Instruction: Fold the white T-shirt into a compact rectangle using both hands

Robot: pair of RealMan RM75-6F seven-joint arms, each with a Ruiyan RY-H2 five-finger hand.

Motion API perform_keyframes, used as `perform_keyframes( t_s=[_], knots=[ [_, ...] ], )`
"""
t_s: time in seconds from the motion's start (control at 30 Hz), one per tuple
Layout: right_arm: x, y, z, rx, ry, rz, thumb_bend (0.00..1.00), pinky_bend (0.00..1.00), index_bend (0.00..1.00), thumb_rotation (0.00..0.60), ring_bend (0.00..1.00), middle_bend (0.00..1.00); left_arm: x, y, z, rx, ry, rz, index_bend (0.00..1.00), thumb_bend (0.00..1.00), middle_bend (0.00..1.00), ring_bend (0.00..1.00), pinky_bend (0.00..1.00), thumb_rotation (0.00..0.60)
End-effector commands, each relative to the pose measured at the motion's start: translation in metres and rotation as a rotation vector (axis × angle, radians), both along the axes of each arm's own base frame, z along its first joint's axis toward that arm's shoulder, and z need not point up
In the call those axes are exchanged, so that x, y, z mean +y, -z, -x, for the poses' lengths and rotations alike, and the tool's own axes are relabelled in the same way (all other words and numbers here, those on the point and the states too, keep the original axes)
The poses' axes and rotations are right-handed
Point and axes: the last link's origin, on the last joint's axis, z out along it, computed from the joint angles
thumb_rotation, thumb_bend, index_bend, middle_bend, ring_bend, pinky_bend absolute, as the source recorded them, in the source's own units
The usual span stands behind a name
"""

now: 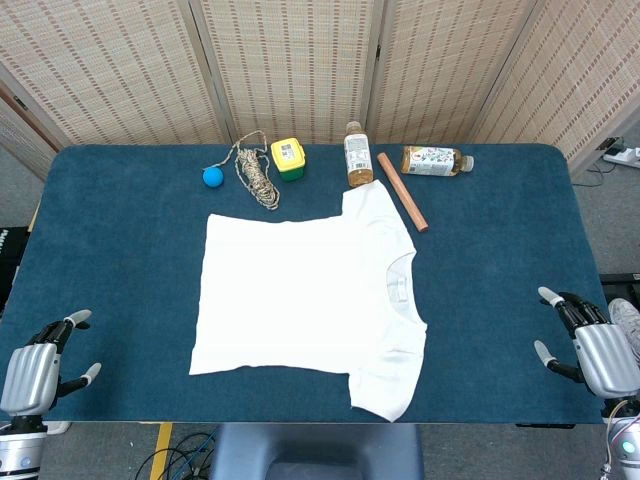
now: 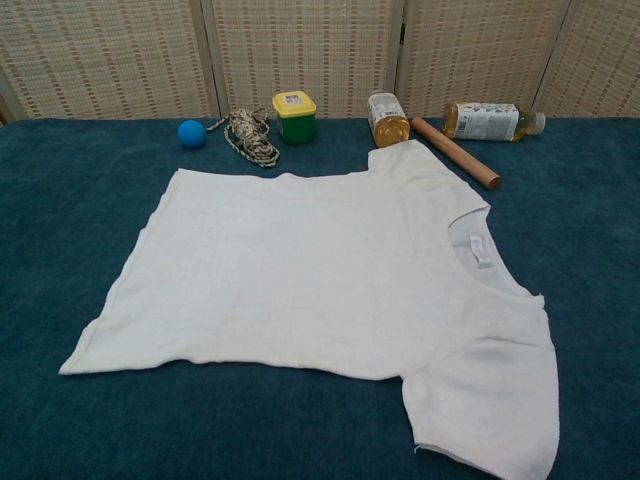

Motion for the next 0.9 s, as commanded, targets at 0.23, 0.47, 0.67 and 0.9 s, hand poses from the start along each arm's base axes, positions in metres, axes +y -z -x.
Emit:
perform_keyframes(
  t_s=[0.23,0.47,0.67,0.9],
  knots=[
    [0.0,-0.001,-0.002,0.002,-0.005,0.004,0.35,0.22,0.1,0.6,0.2,0.26,0.0,0.0,0.001,0.013,0.012,0.007,0.25,0.2,0.37,0.3,0.42,0.6],
    [-0.002,-0.007,-0.006,0.008,-0.024,0.025,0.35,0.22,0.1,0.6,0.2,0.26,0.006,0.001,-0.002,0.028,0.07,0.02,0.25,0.2,0.37,0.3,0.42,0.6],
    [-0.002,-0.011,-0.009,0.017,-0.032,0.035,0.35,0.22,0.1,0.6,0.2,0.26,0.015,0.008,-0.007,0.045,0.147,0.093,0.27,0.2,0.37,0.31,0.43,0.6],
    [-0.001,-0.013,-0.01,0.023,-0.028,0.037,0.35,0.22,0.1,0.6,0.2,0.26,0.026,0.03,-0.022,0.083,0.308,0.22,0.31,0.2,0.51,0.48,0.56,0.6]
  ],
)
